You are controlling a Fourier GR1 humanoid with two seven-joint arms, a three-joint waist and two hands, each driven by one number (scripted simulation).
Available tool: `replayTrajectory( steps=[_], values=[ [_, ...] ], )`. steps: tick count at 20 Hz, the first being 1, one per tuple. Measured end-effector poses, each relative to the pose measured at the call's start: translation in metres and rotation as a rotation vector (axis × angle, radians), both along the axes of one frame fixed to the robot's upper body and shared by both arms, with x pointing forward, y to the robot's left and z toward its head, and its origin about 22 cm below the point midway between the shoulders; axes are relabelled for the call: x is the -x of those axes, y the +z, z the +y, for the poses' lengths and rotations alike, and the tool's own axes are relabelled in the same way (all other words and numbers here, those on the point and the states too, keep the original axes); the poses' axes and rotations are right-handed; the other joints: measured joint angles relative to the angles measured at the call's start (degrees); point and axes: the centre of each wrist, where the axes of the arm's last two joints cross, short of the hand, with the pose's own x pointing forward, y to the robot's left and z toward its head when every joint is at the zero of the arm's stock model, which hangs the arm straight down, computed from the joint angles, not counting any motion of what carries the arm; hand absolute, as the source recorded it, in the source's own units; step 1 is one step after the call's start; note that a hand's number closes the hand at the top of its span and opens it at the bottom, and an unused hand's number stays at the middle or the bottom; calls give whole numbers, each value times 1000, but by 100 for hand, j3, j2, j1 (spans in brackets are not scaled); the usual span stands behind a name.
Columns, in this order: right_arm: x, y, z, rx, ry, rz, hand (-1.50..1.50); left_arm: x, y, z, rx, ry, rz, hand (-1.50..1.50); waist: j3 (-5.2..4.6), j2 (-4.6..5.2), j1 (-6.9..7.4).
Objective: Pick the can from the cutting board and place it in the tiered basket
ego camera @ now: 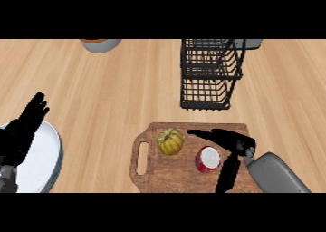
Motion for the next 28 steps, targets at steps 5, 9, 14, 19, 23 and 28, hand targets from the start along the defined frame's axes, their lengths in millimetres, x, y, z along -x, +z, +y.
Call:
replayTrajectory(
  steps=[5, 9, 14, 19, 23, 28],
  values=[
    [7, 1, 12, -74, 33, -64, 150, 2, -1, 3, -5, 3, -8, 0, 9, -6, -10],
    [12, -1, 14, -121, -1, -103, 150, 5, 1, 3, -2, 7, -7, 0, 11, 4, -15],
    [10, 1, 3, -148, -75, -152, 150, 5, 2, 8, 3, 5, 0, 0, 19, 11, -30],
    [12, 17, 27, -71, -171, -274, 150, 6, 4, 8, 0, 10, 9, 0, -4, -12, -33],
    [11, 43, 79, 80, -222, -458, 150, 3, 5, 5, -2, -4, 12, 0, -66, -100, 55],
    [18, 78, 137, 219, -350, -691, 150, 2, 3, 3, -4, -10, 27, 0, -84, -161, 95]
  ],
)
